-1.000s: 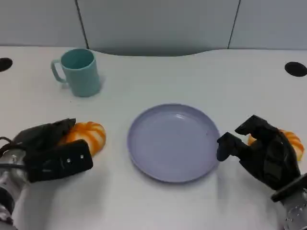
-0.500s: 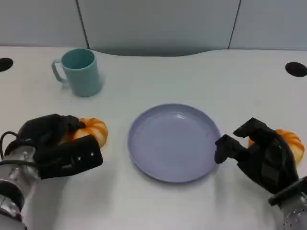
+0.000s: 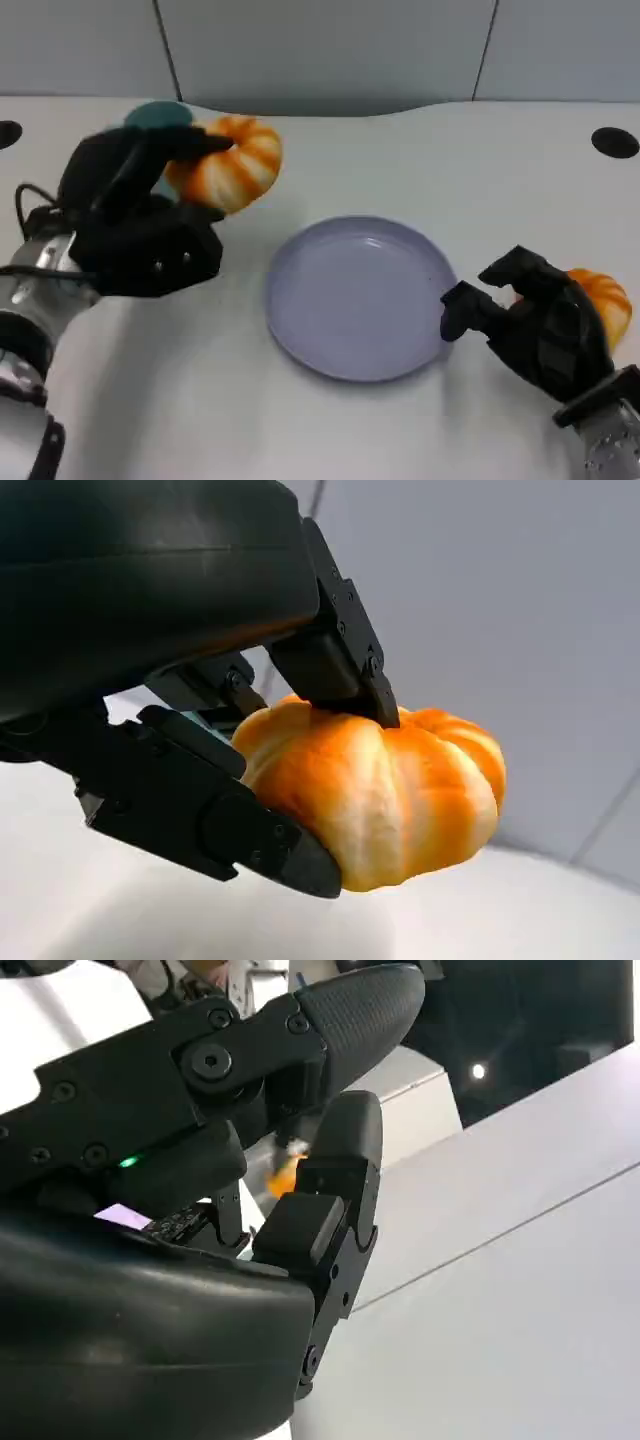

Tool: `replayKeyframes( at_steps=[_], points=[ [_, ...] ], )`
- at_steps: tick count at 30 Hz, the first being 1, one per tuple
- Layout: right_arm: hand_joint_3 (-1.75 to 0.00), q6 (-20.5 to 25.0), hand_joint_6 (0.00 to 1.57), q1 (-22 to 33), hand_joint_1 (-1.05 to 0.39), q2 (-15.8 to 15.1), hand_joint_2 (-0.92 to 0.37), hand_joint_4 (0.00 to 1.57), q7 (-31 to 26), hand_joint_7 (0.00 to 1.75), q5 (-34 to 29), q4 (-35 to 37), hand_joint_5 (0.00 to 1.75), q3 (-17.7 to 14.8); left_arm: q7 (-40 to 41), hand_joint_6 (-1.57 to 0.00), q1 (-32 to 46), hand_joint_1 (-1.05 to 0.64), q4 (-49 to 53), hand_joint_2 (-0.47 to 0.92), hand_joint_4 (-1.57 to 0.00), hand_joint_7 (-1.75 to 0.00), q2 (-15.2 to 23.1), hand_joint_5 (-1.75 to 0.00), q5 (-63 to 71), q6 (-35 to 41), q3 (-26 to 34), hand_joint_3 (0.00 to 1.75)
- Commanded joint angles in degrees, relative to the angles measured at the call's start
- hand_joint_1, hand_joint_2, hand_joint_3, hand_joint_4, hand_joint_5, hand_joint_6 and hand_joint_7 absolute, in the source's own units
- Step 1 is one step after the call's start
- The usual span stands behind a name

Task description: Grasp the bread from the table and place it into the plate.

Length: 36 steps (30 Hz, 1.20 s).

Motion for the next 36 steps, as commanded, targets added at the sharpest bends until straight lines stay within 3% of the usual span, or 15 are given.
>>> replayKeyframes(
  at_steps=[1,5,7,11,14,16,18,21,22,25,27,31,33,35,36],
  points=[
    [0.0,-0.44,1.03,-0.54,-0.58,-0.59,-0.86,0.8,-0.35,0.48,0.09,-0.22,1.3,-0.08,0.62,-1.21,-1.01,-0.19,-1.32,0.8,-1.08,-0.05,-1.4,-0.55,-0.05,-3.57,-0.64,0.0],
    [-0.01,-1.53,1.03,-0.48,-0.56,0.1,-0.87,0.81,-0.28,0.47,0.07,-0.55,1.3,0.06,0.44,-1.23,-0.88,-0.24,-2.13,0.81,-1.01,-0.05,-3.73,-0.85,0.62,-6.04,-2.04,0.0],
    [-0.01,-2.24,1.03,-0.45,-0.56,0.36,-0.87,0.81,0.09,0.46,-0.02,-0.77,1.3,0.27,-0.16,-1.25,-0.36,-0.25,-2.06,0.79,-0.93,-0.05,-5.25,-1.13,1.01,-6.55,-2.99,0.0],
    [-0.01,-3.22,1.0,-1.27,-0.55,0.41,-0.9,0.75,2.25,0.47,0.23,0.16,1.37,0.33,0.42,-1.26,0.64,-0.24,-1.44,0.77,-0.91,-0.06,-7.55,-1.23,2.15,-7.6,-4.83,0.0],
    [0.0,-3.42,1.02,-0.43,-0.57,1.06,-0.89,0.79,0.68,0.54,-0.26,-1.82,1.4,0.87,0.03,-1.25,1.76,-0.22,-0.82,0.78,-0.93,-0.06,-8.97,-1.1,2.49,-7.84,-5.87,0.0],
    [0.0,-3.38,0.92,-0.08,-0.57,1.17,-0.91,0.74,0.38,0.73,-0.36,-2.69,1.47,1.24,0.32,-1.24,2.34,-0.2,-0.64,0.77,-0.96,-0.05,-9.43,-1.01,2.73,-8.36,-6.43,0.0],
    [0.0,-2.43,0.9,0.16,-0.58,1.18,-0.9,0.74,-0.29,0.78,-0.31,-3.5,1.48,1.58,-0.94,-1.25,2.78,-0.21,-0.46,0.77,-0.95,-0.06,-9.59,-0.99,2.22,-8.32,-6.36,0.0],
    [0.0,-1.33,0.91,0.8,-0.59,1.09,-0.88,0.76,-1.81,0.81,-0.45,-5.08,1.46,2.31,-3.52,-1.14,3.05,-0.32,-0.46,0.79,-0.88,-0.01,-9.5,-0.83,1.47,-6.81,-5.99,0.0],
    [0.0,-0.76,0.91,1.24,-0.59,1.11,-0.88,0.77,-2.54,0.81,-0.45,-6.01,1.45,2.6,-4.3,-1.06,3.07,-0.38,-0.67,0.81,-0.82,0.0,-8.92,-0.79,1.67,-6.24,-6.15,0.01],
    [0.0,-0.76,0.91,1.52,-0.59,1.44,-0.88,0.78,-2.82,0.8,0.02,-6.45,1.45,2.68,-6.64,-0.63,3.29,-0.65,-1.37,0.9,-0.42,0.0,-7.5,-0.68,1.48,-4.47,-6.02,0.04],
    [0.0,-0.94,0.91,1.51,-0.59,1.5,-0.88,0.78,-2.83,0.8,0.12,-6.34,1.44,2.64,-7.35,-0.54,3.42,-0.69,-1.74,0.92,-0.31,0.0,-7.25,-0.65,1.18,-4.12,-5.8,0.06],
    [0.0,-0.95,0.9,1.22,-0.59,1.19,-0.88,0.78,-2.64,0.81,-0.03,-5.9,1.44,2.74,-7.75,-0.51,3.52,-0.71,-2.54,0.92,-0.28,0.0,-6.38,-0.65,1.35,-3.47,-5.96,0.07],
    [-0.01,-1.13,0.89,0.52,-0.58,0.77,-0.89,0.77,-1.92,0.8,-0.06,-4.67,1.43,2.6,-7.94,-0.35,3.54,-0.88,-3.26,0.92,-0.06,0.0,-5.33,-0.53,1.81,-2.63,-6.21,0.32],
    [0.0,-1.2,0.89,0.37,-0.58,0.82,-0.9,0.77,-2.04,0.8,-0.05,-4.44,1.43,2.54,-8.99,-0.31,3.76,-0.93,-3.84,0.92,-0.01,-0.01,-4.83,-0.49,1.35,-2.47,-5.95,0.39],
    [0.0,-1.19,0.9,0.41,-0.59,0.94,-0.89,0.77,-2.31,0.8,-0.09,-4.57,1.44,2.56,-9.75,-0.25,3.91,-0.99,-4.13,0.92,-0.01,-0.02,-4.61,-0.32,0.93,-2.54,-5.72,0.48]
  ],
)
